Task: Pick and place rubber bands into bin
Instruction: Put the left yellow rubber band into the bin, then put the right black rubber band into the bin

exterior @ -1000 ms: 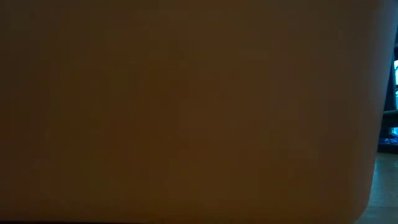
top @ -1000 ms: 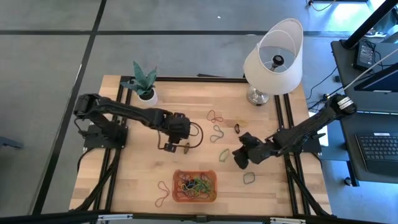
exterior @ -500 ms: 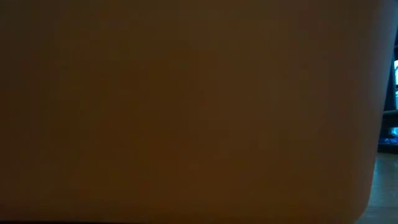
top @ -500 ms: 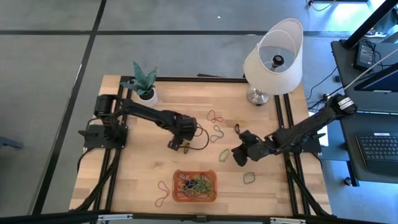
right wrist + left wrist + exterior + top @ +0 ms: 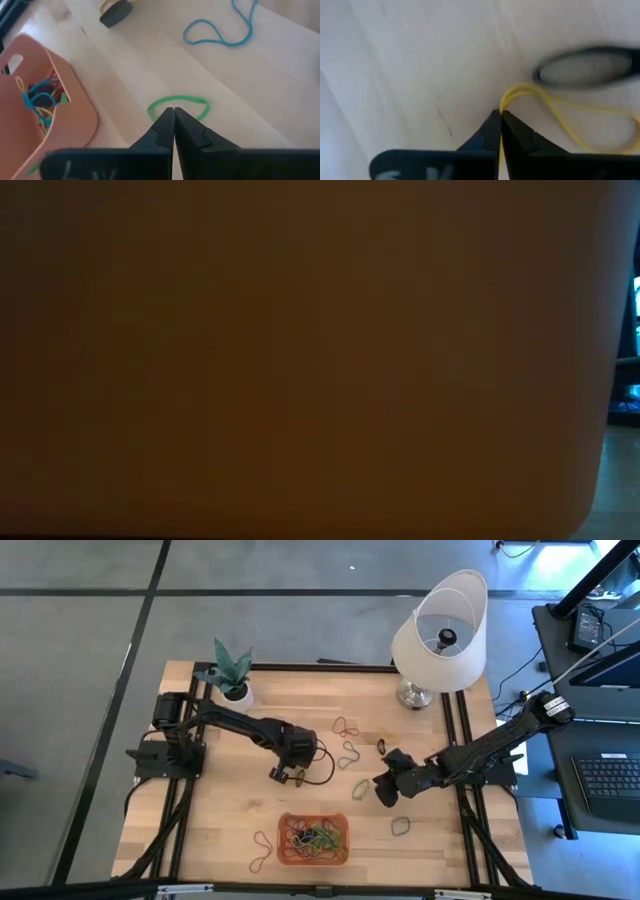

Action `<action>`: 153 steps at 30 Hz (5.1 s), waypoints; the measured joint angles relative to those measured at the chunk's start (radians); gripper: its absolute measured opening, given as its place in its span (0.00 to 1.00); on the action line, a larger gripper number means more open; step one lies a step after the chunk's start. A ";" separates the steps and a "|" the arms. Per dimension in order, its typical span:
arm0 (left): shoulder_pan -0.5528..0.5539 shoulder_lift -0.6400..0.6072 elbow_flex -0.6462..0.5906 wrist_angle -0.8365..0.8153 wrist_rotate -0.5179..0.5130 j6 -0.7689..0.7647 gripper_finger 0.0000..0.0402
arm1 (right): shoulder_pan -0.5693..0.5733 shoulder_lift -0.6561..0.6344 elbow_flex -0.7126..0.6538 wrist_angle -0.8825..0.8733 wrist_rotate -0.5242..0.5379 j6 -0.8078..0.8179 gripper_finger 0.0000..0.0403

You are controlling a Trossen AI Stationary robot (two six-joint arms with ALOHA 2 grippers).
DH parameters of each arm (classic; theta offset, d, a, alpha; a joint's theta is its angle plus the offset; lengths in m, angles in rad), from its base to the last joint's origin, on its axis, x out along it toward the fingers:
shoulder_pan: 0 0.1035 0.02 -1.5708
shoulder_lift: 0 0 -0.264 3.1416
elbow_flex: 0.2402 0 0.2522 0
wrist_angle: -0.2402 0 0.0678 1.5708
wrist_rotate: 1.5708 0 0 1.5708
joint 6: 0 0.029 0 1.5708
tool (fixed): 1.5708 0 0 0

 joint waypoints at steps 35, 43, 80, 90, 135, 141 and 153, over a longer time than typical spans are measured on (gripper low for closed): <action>-0.446 0.284 0.984 -0.461 -0.247 -0.866 0.00 | 0.105 -0.477 -0.301 -0.071 -0.239 -0.368 0.02; -0.489 0.469 1.100 -0.463 -0.063 -0.994 0.00 | 0.152 -0.530 -0.314 -0.078 -0.245 -0.370 0.02; -0.510 0.470 1.101 -0.557 -0.153 -1.254 0.28 | 0.170 -0.526 -0.314 -0.064 -0.238 -0.387 0.02; -0.549 0.428 1.101 -0.678 -0.388 -1.046 0.02 | 0.167 -0.517 -0.314 0.056 -0.049 -0.447 0.02; -0.463 -1.112 -0.520 0.094 -0.338 -0.660 0.00 | -0.472 0.382 0.294 -0.482 -0.159 -0.012 0.44; -0.436 -1.158 -0.535 0.125 -0.333 -0.659 0.00 | -0.472 0.442 0.294 -0.492 -0.132 -0.001 0.42; -0.487 -1.006 -0.482 0.218 -0.261 -0.738 0.00 | -0.443 0.437 0.288 -0.533 -0.062 -0.165 0.03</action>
